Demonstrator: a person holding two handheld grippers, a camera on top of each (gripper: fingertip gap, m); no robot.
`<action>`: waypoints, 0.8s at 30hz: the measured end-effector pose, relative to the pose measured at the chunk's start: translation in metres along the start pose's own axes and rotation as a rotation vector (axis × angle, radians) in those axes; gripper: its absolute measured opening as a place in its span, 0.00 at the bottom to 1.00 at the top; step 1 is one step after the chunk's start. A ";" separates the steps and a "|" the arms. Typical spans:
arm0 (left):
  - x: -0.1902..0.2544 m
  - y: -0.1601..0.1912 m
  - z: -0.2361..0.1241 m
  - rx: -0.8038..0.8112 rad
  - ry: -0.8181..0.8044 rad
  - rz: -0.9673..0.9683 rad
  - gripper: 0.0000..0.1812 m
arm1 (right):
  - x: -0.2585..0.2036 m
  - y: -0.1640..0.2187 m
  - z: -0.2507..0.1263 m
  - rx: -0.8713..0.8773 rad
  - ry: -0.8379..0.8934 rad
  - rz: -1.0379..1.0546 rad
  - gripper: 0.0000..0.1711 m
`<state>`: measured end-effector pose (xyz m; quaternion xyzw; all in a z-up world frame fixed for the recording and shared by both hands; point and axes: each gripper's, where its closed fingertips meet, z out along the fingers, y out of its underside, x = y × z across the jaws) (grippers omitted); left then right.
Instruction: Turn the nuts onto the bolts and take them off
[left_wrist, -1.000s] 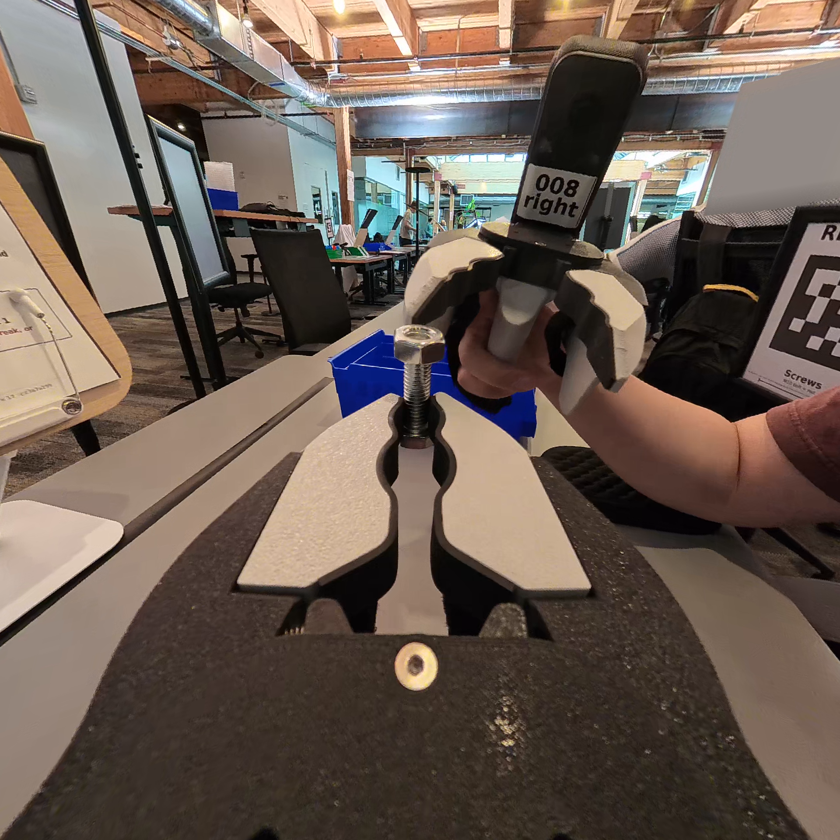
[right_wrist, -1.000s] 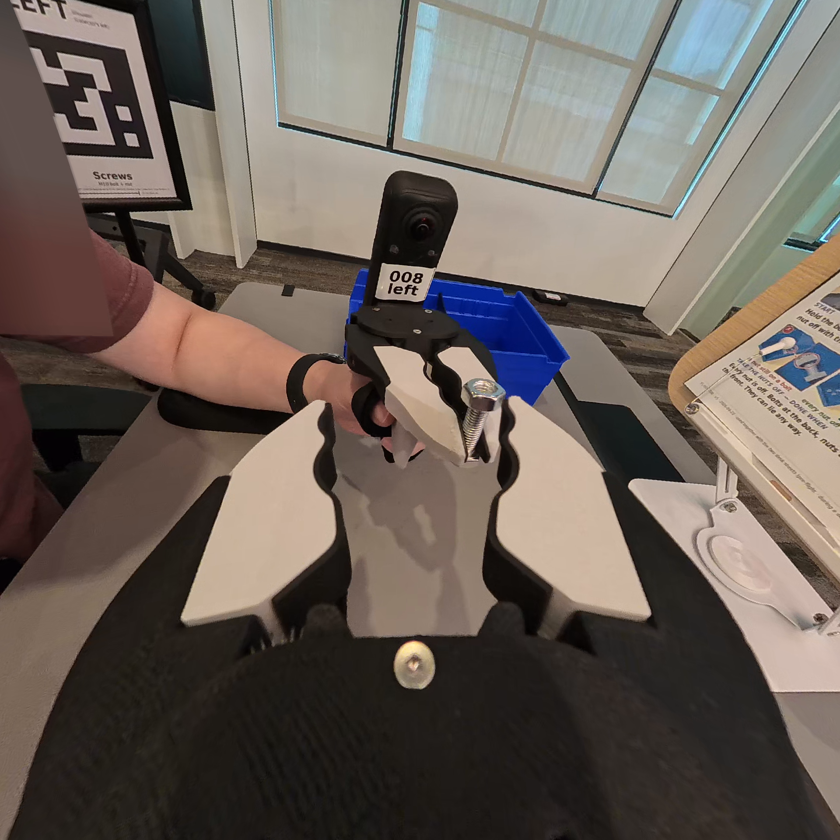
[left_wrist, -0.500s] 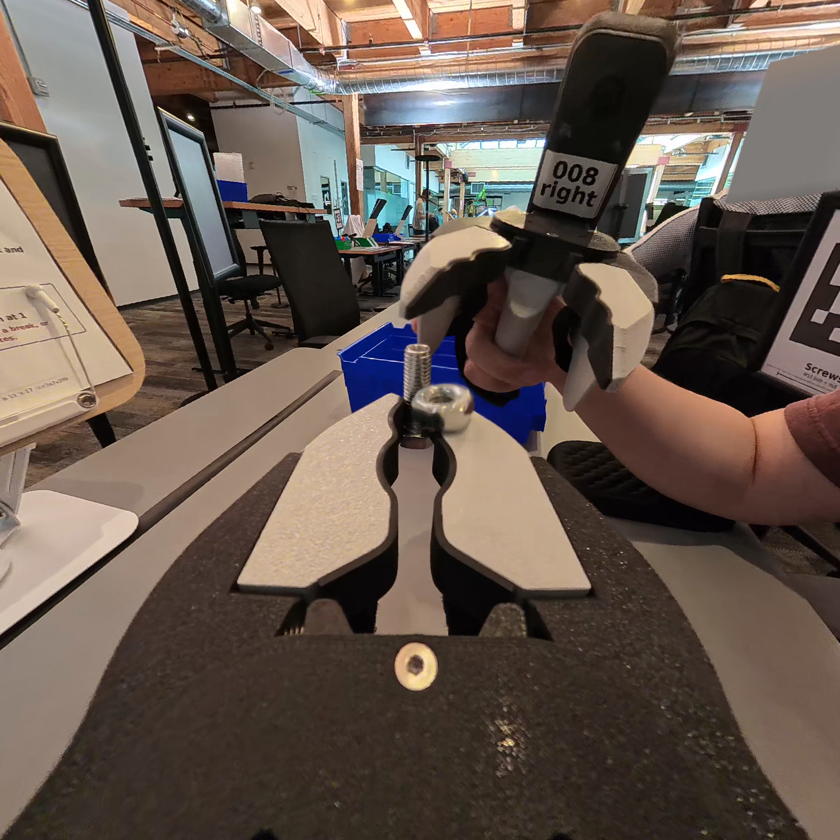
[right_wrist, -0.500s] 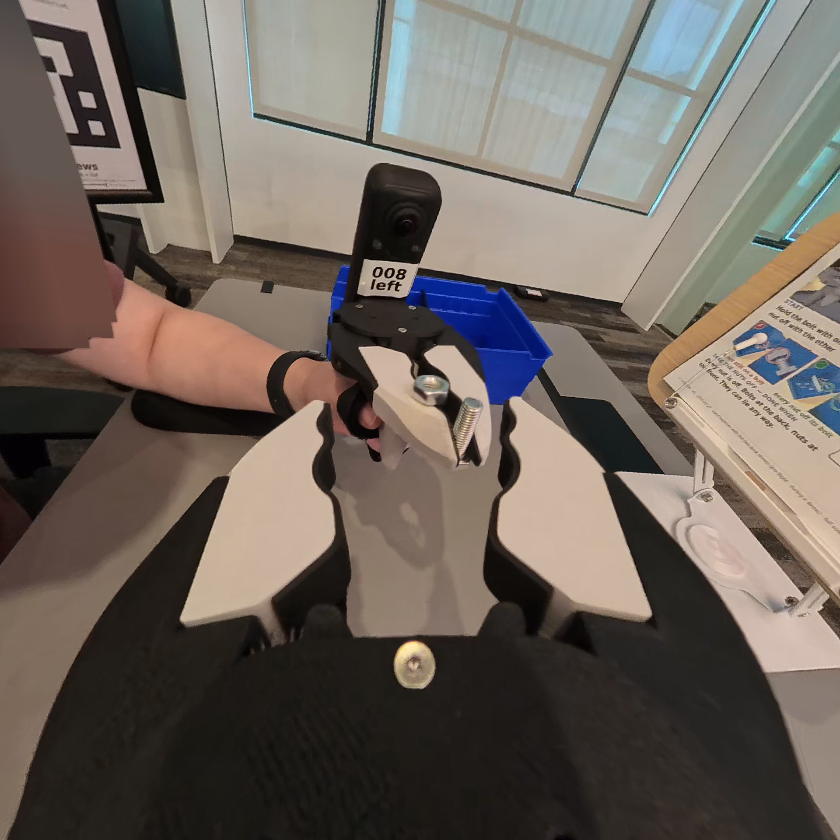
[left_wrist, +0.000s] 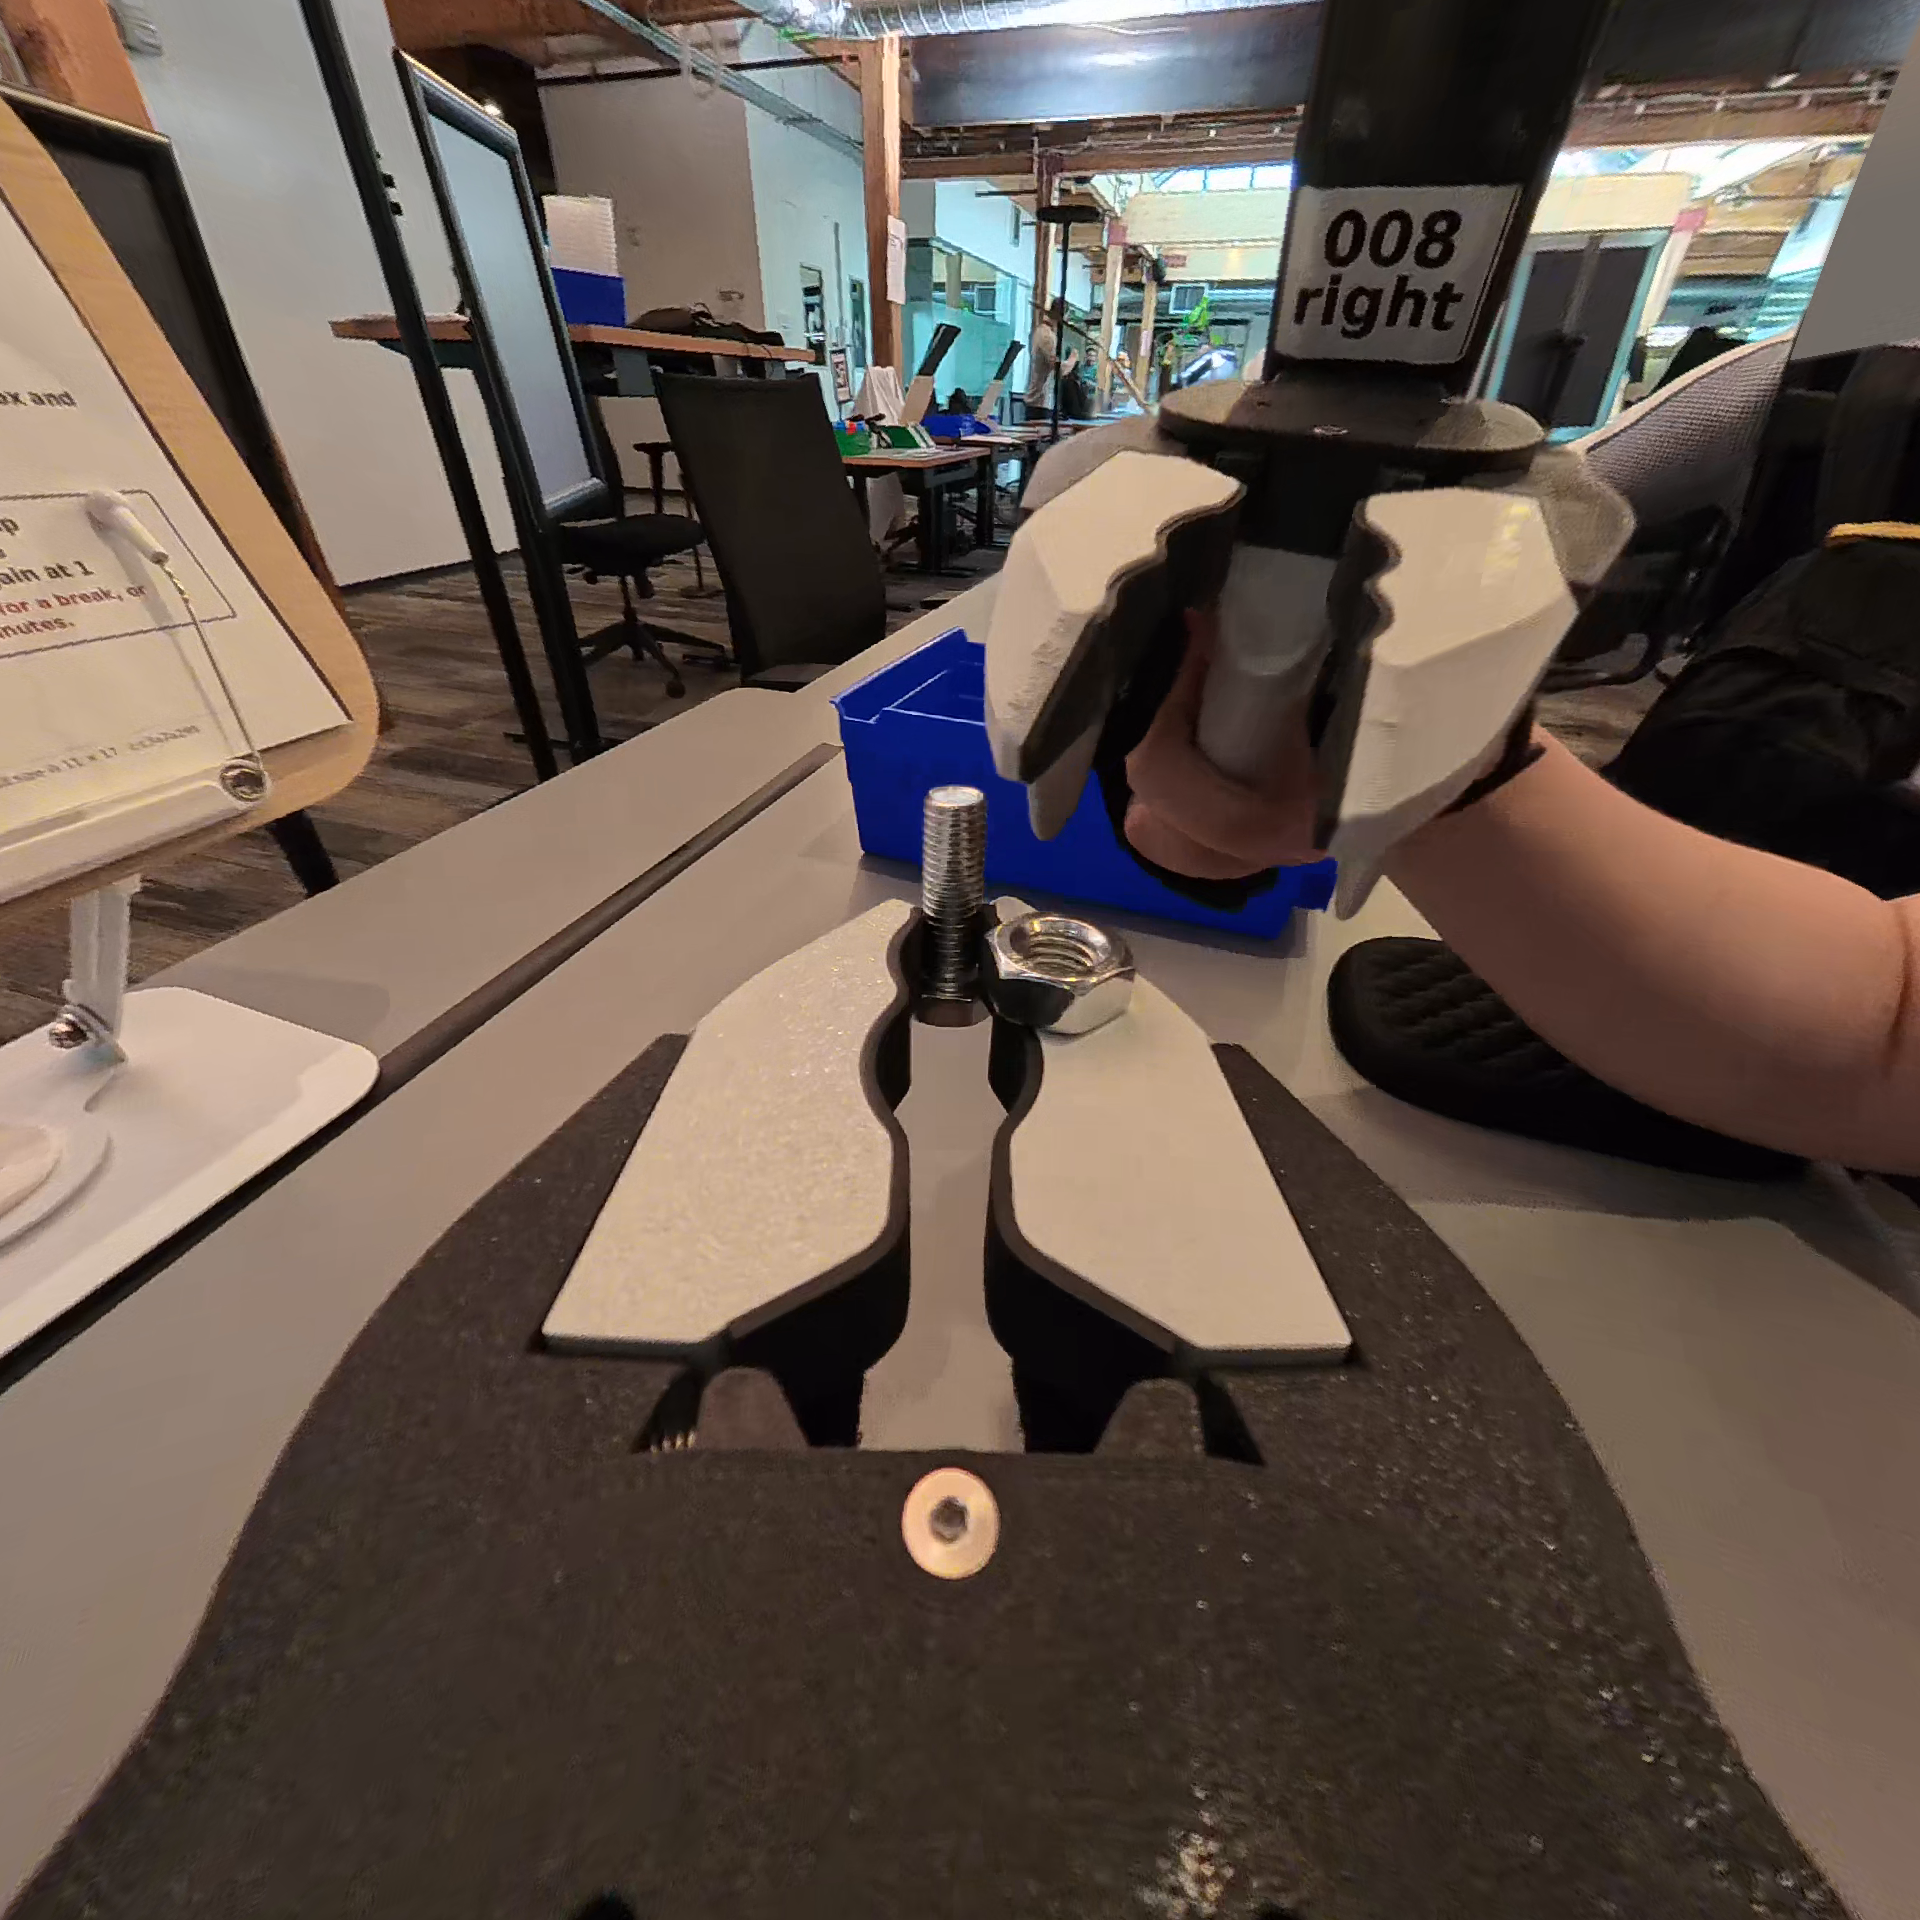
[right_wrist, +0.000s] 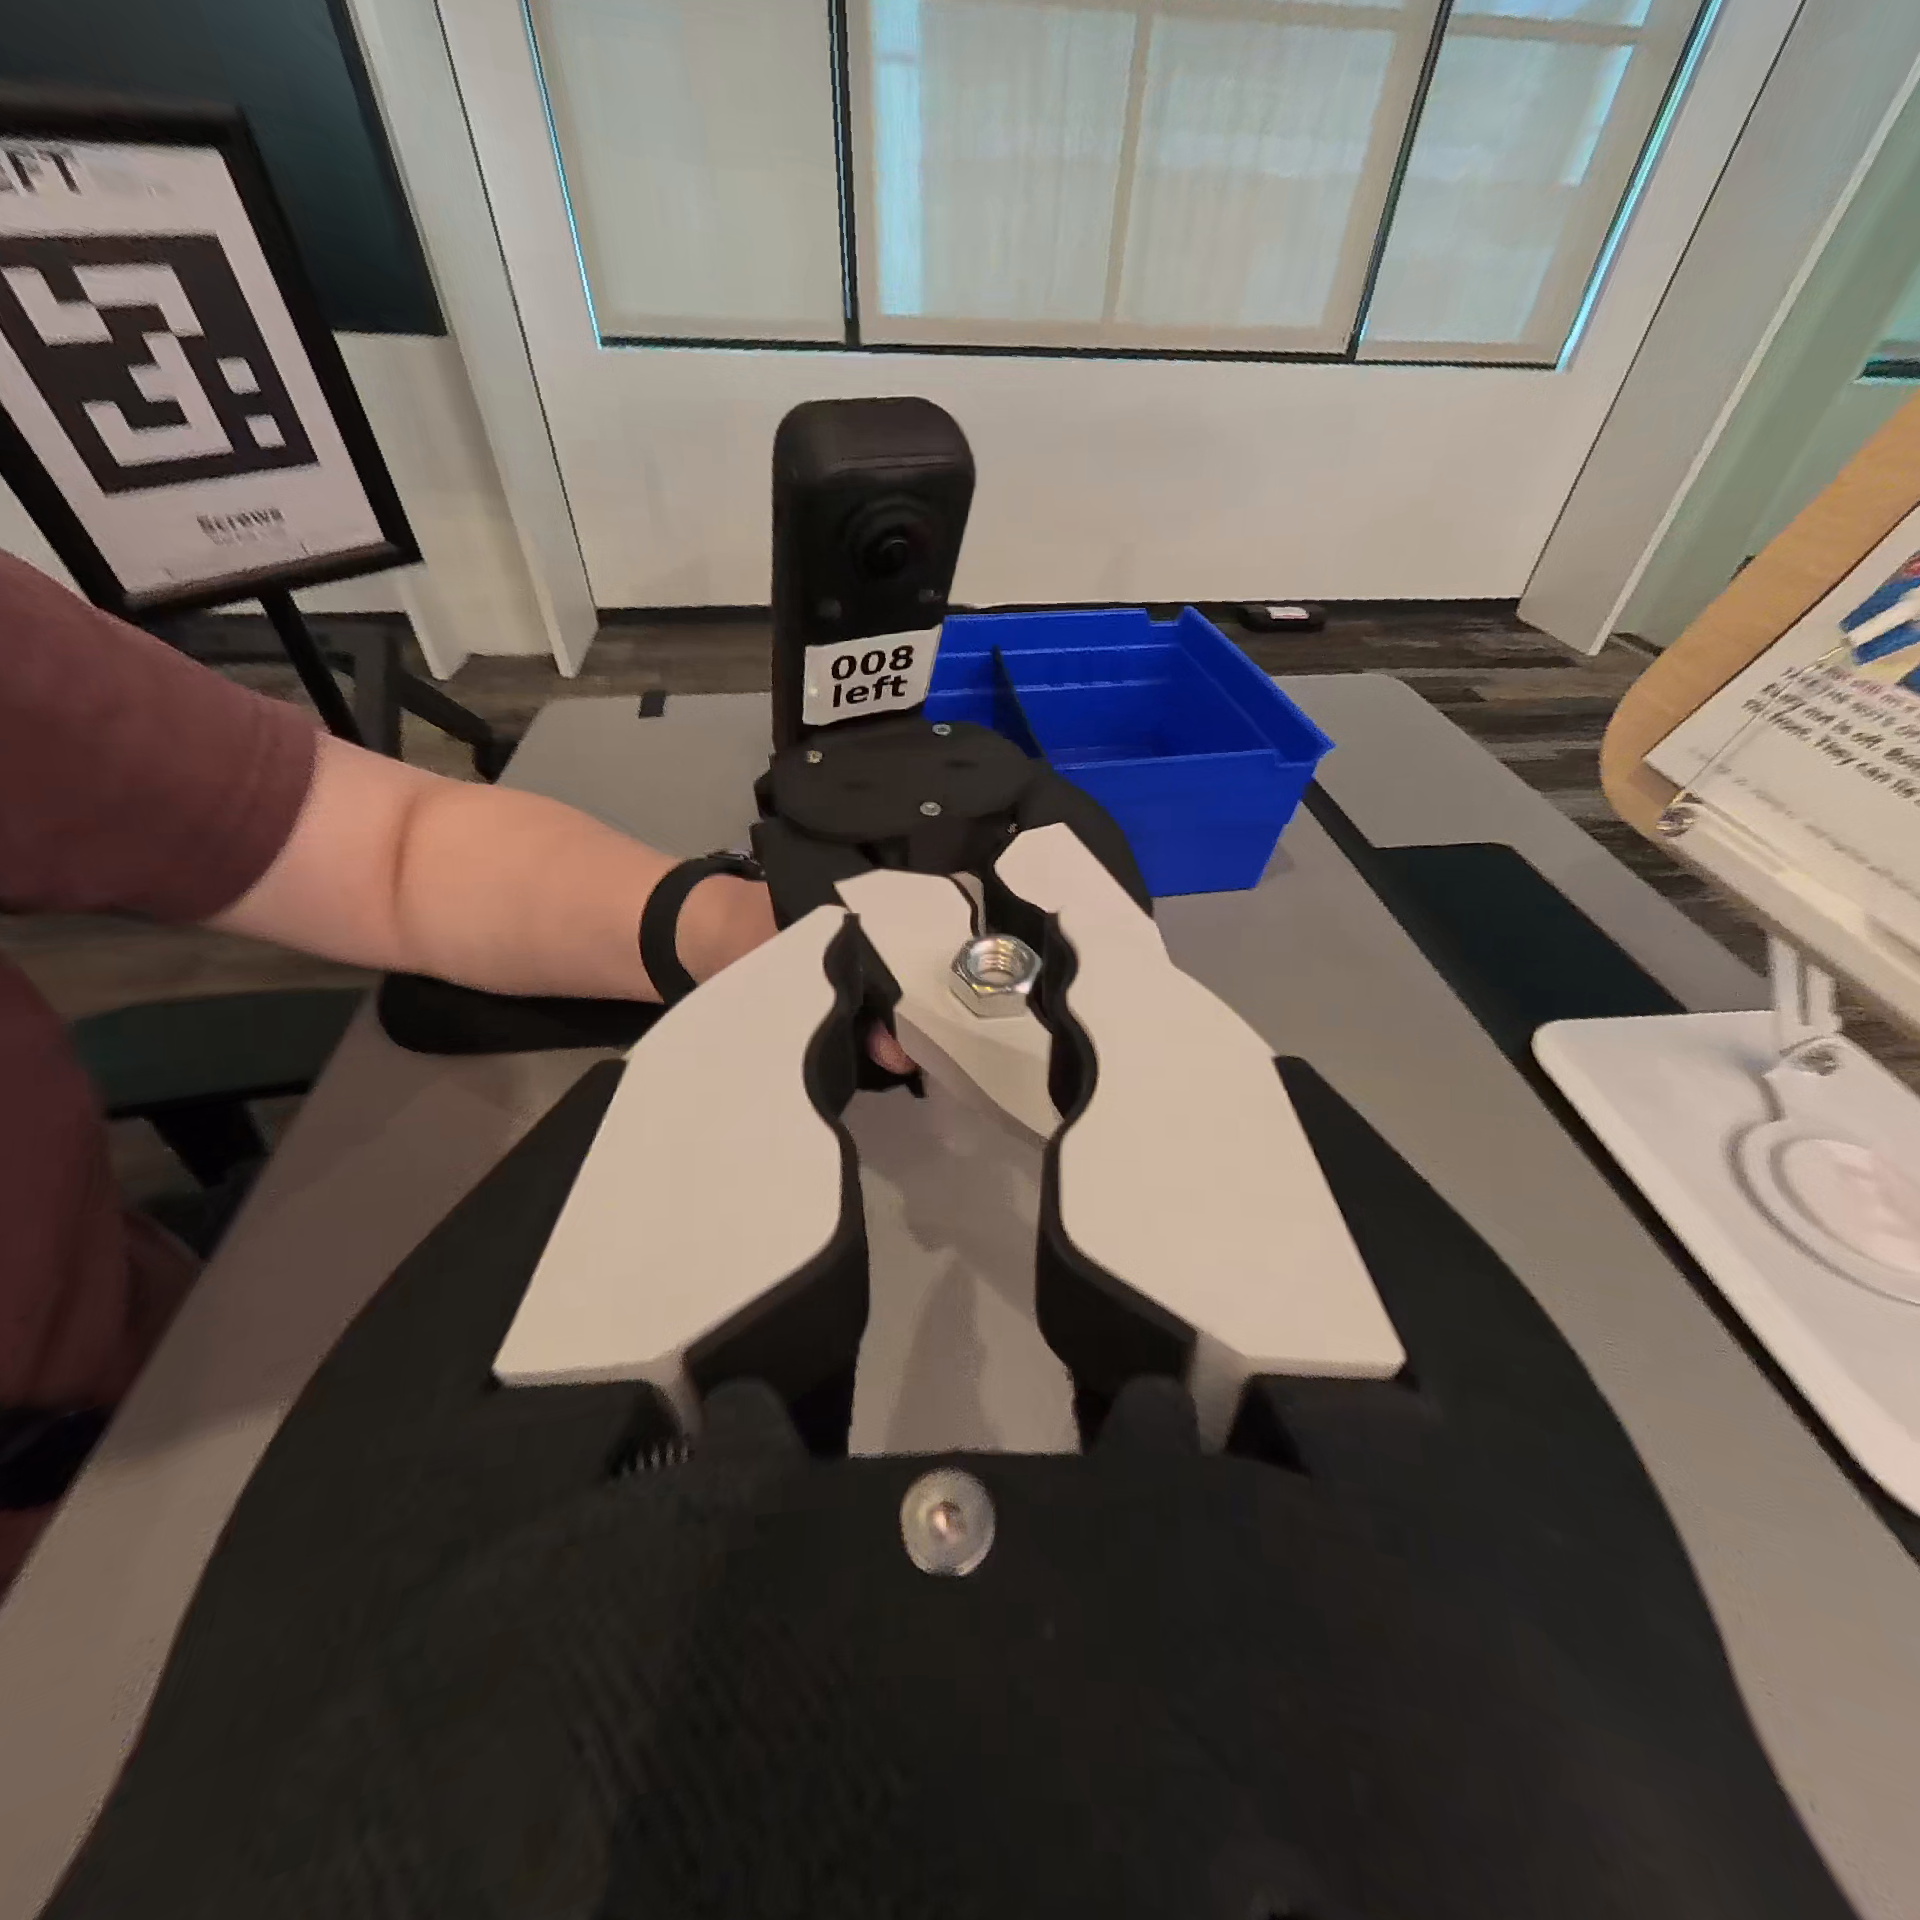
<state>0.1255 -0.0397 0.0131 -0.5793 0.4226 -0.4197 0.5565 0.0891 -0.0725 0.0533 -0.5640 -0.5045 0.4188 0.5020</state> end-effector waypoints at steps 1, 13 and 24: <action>-0.001 0.000 0.000 -0.002 -0.019 0.016 0.05 | -0.001 0.000 0.003 0.003 -0.008 0.021 0.18; -0.019 -0.009 -0.008 0.018 -0.187 0.058 0.05 | 0.013 0.005 0.020 -0.006 0.156 -0.013 0.19; -0.021 -0.009 -0.008 0.019 -0.187 0.041 0.05 | 0.020 -0.014 0.005 0.091 0.203 -0.001 0.10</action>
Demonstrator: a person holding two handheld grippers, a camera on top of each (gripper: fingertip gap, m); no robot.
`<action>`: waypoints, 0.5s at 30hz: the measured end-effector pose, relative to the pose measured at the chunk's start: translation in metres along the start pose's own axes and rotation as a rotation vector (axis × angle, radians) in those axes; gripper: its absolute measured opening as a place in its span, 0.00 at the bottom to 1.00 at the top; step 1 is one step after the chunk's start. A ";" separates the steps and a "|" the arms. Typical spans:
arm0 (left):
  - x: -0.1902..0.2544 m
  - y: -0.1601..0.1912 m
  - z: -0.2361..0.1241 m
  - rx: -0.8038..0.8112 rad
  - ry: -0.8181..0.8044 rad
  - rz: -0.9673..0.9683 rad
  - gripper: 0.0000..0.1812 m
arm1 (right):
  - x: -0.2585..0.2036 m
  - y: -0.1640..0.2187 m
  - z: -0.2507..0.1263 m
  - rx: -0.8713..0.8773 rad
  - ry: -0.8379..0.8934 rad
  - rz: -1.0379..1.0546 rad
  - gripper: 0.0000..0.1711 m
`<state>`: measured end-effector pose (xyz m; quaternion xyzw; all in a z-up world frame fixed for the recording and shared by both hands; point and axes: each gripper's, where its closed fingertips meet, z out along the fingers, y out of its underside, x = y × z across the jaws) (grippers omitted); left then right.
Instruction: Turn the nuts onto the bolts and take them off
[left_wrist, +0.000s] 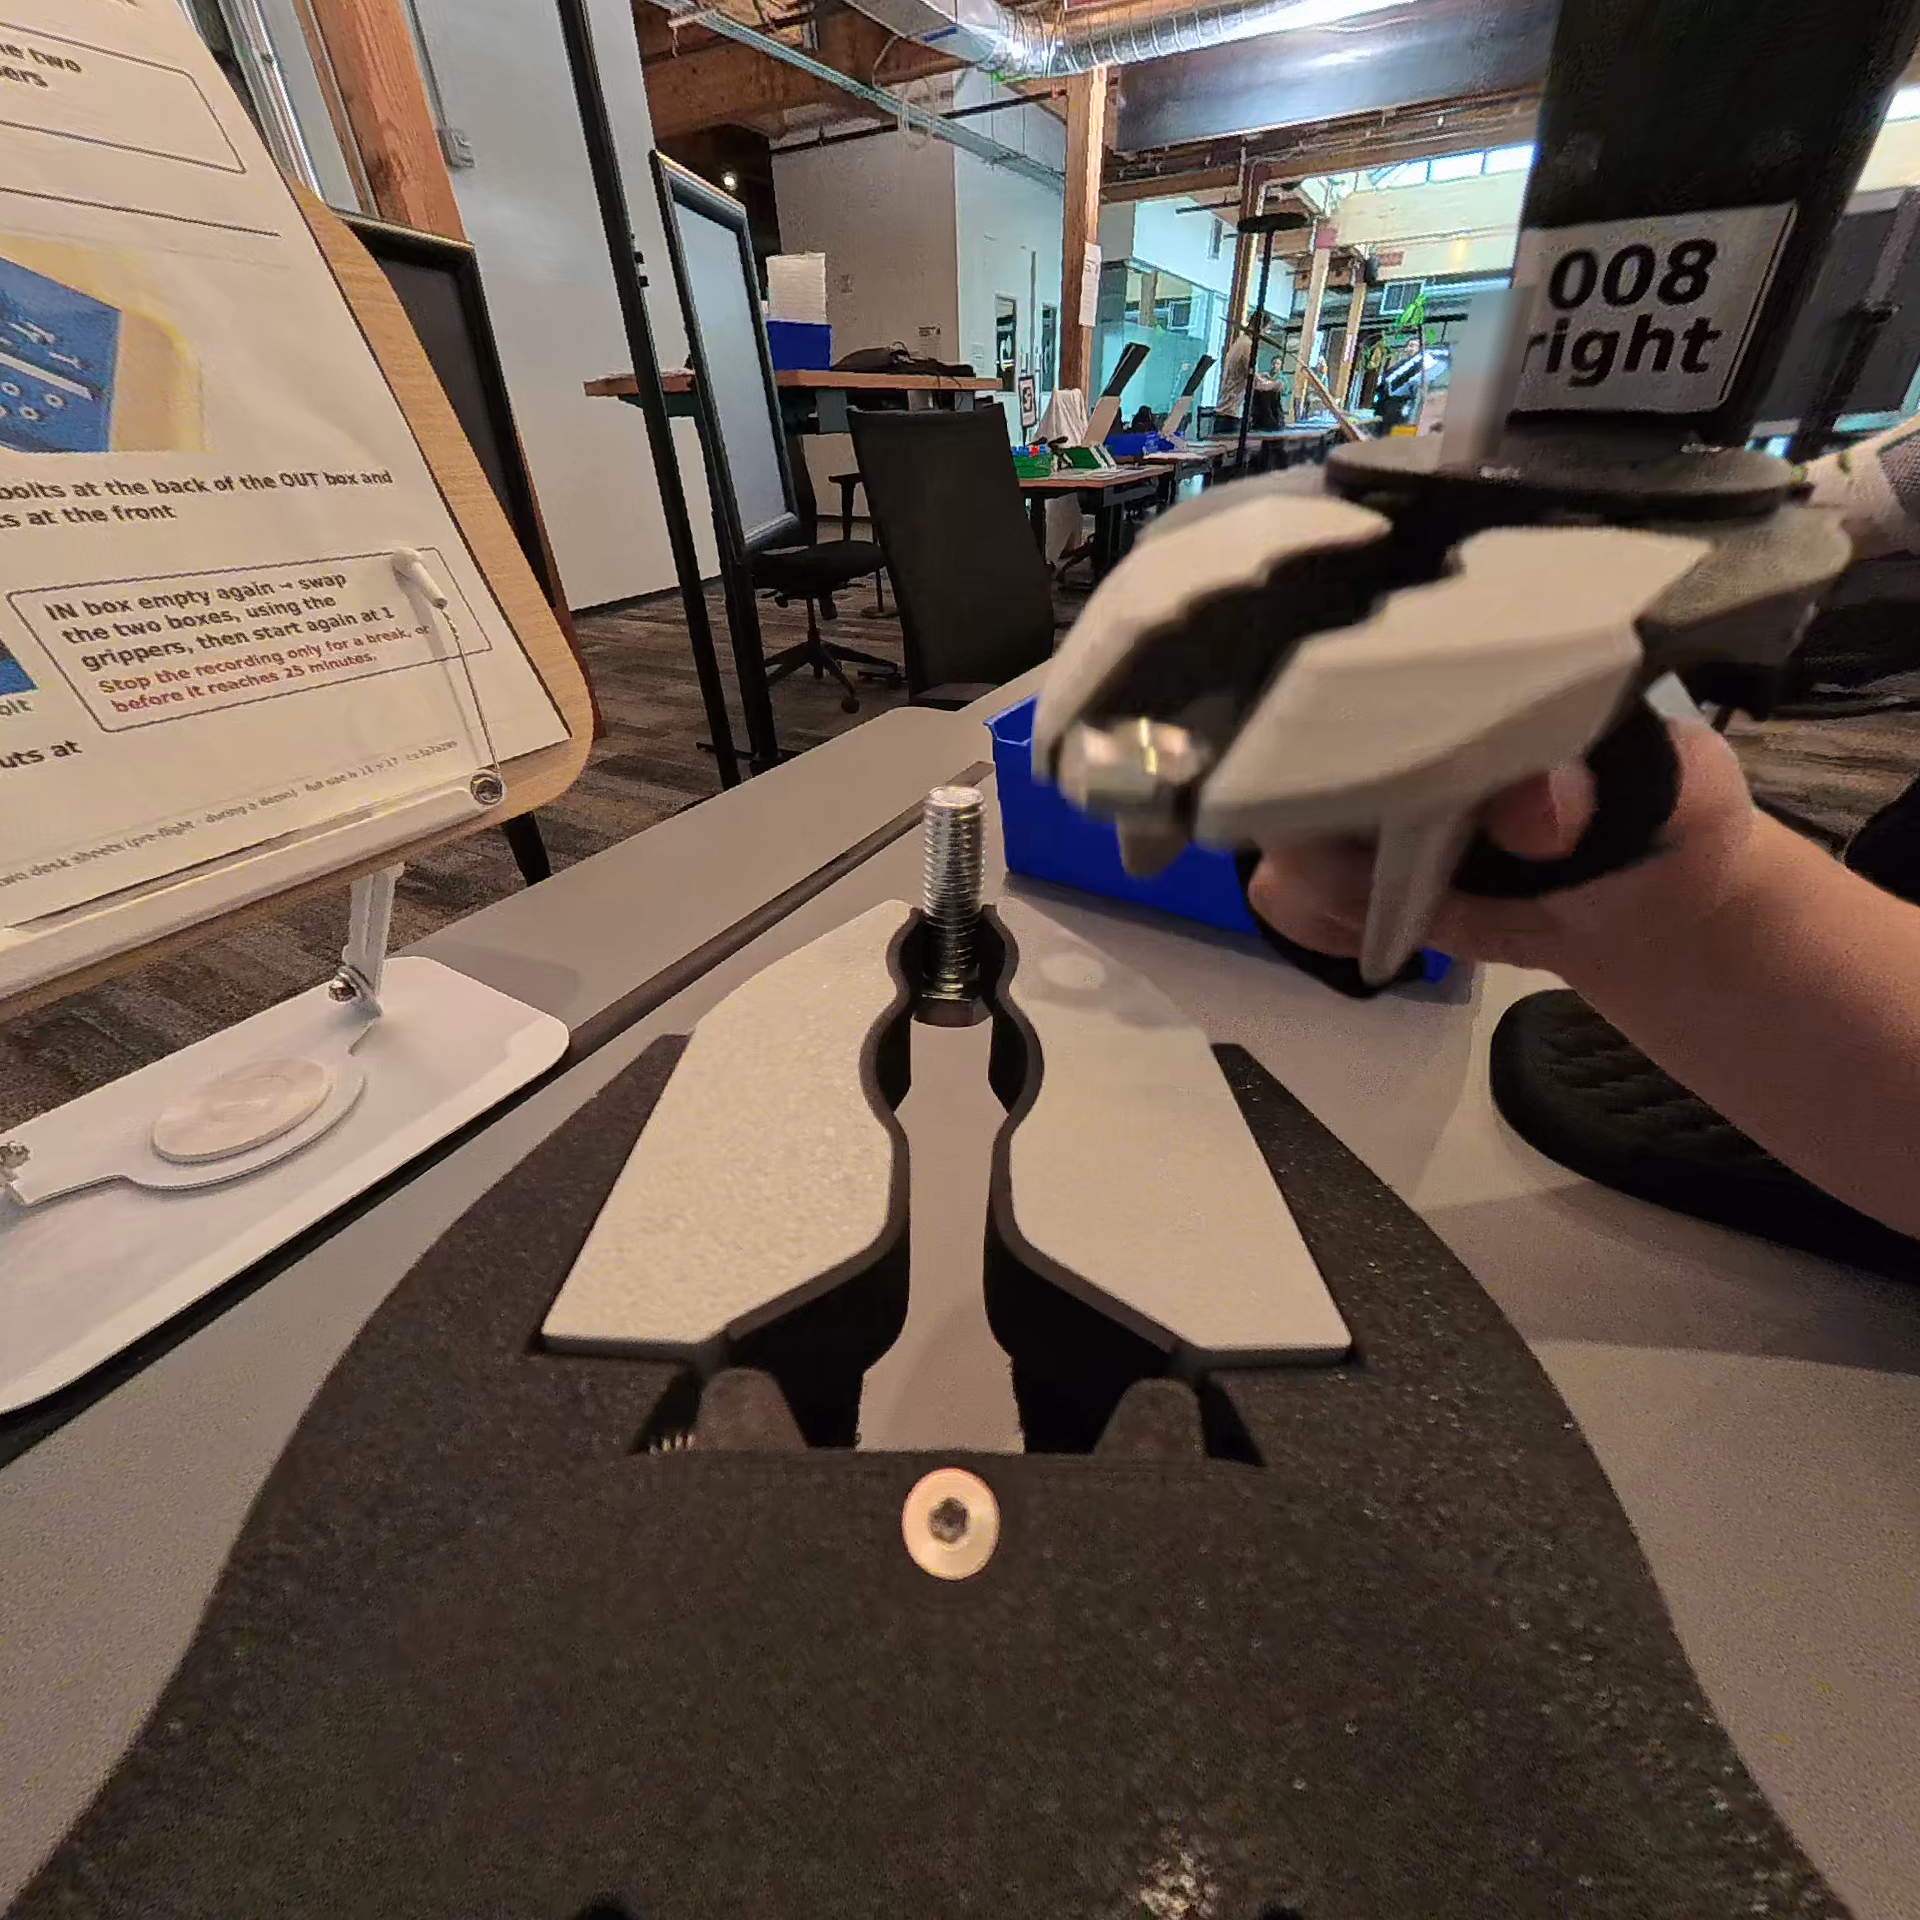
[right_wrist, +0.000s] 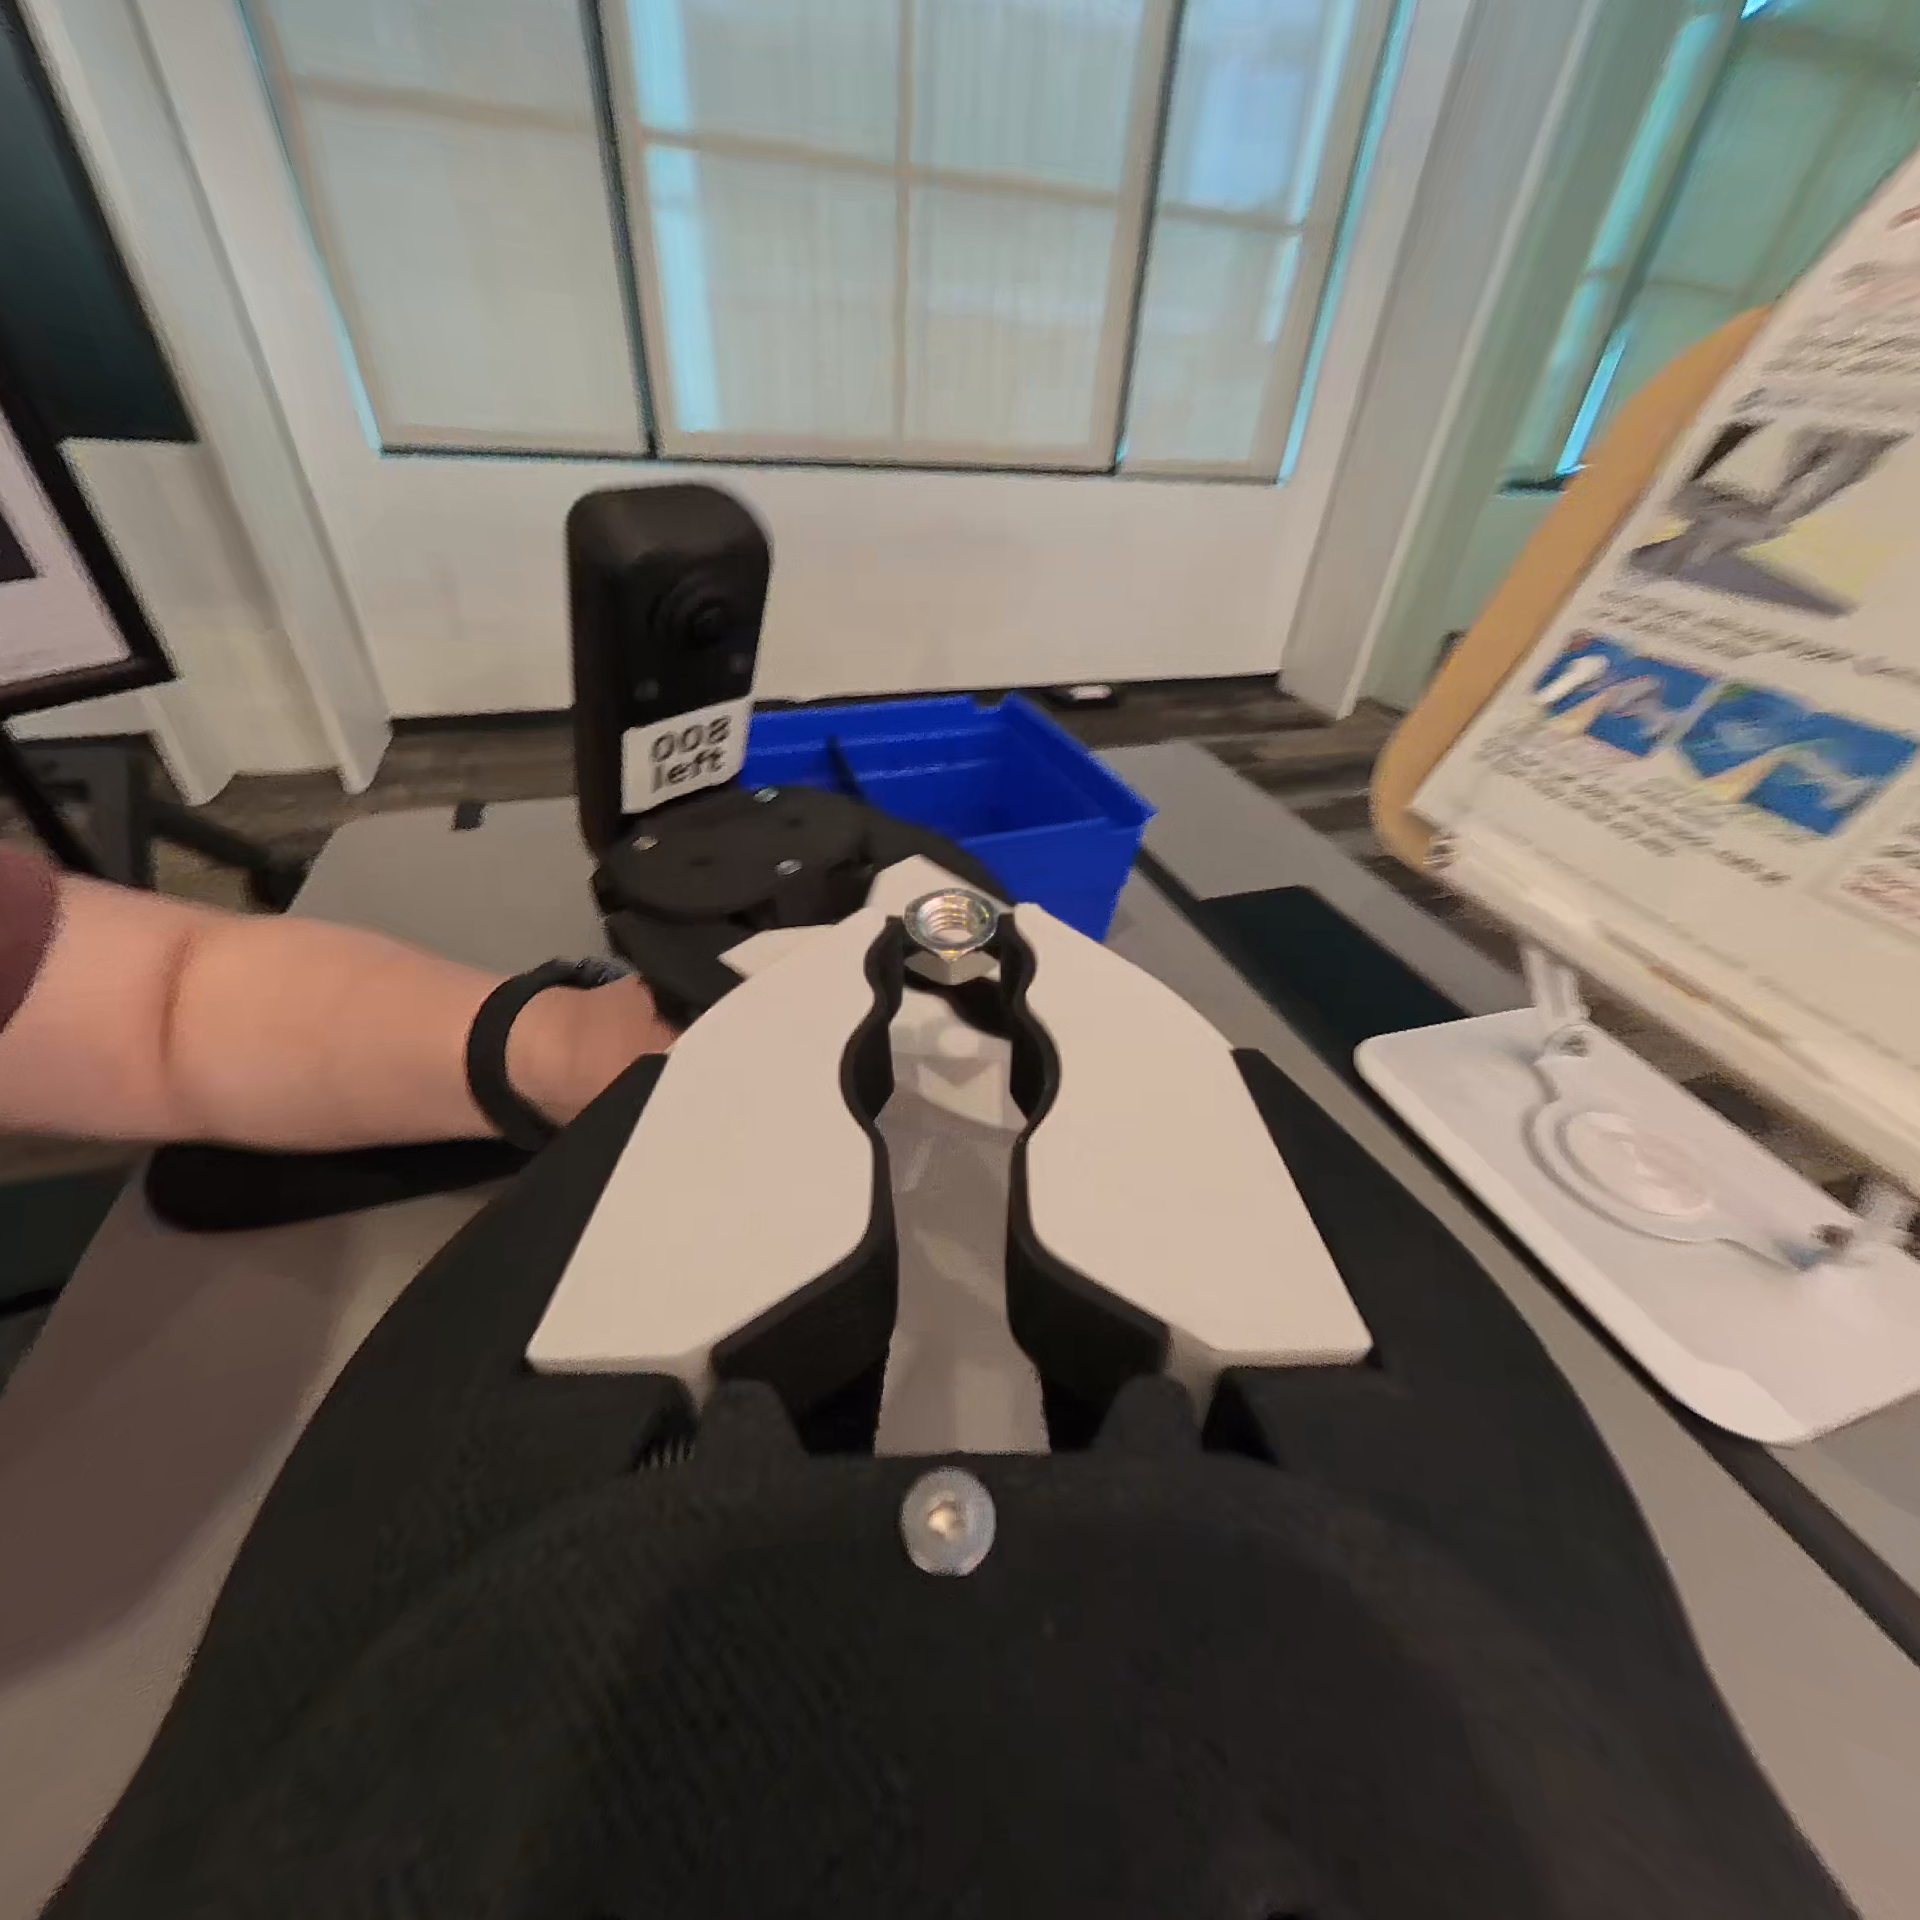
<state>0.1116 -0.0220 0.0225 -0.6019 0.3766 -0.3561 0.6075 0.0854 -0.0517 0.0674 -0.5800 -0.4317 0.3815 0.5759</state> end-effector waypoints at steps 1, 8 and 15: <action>0.001 -0.001 0.000 0.004 0.008 -0.003 0.05 | 0.008 -0.005 -0.007 0.025 0.040 -0.001 0.11; 0.016 0.002 0.005 -0.009 0.074 0.007 0.05 | 0.021 0.008 -0.015 -0.032 0.019 -0.019 0.10; 0.034 0.002 0.004 -0.011 0.202 0.054 0.05 | 0.003 0.020 -0.022 -0.145 -0.131 -0.034 0.11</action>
